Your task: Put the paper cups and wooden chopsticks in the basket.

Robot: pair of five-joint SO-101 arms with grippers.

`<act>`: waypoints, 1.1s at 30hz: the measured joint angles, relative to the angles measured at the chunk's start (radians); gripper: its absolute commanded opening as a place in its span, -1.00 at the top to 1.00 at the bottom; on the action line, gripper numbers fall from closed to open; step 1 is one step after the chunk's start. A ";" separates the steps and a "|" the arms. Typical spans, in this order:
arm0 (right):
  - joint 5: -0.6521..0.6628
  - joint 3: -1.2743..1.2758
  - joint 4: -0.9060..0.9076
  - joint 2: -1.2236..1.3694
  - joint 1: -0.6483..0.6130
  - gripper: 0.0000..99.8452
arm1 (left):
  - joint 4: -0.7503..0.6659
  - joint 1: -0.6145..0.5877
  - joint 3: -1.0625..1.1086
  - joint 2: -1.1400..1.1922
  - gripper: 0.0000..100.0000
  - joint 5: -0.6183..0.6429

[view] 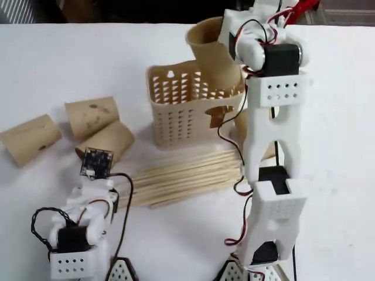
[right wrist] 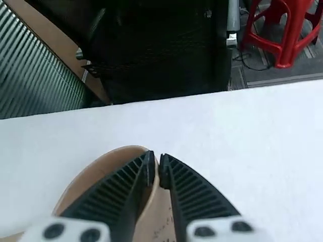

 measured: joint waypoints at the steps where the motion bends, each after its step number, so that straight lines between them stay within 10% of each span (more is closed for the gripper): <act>1: 0.000 0.000 0.009 0.005 0.000 0.97 | 0.000 0.000 0.000 0.000 0.76 0.000; 12: 0.000 0.000 0.161 0.037 0.002 0.53 | 0.000 0.000 0.000 0.000 0.76 0.000; 33: 0.198 0.207 0.265 -0.207 -0.026 0.52 | 0.000 0.000 0.000 0.000 0.76 0.000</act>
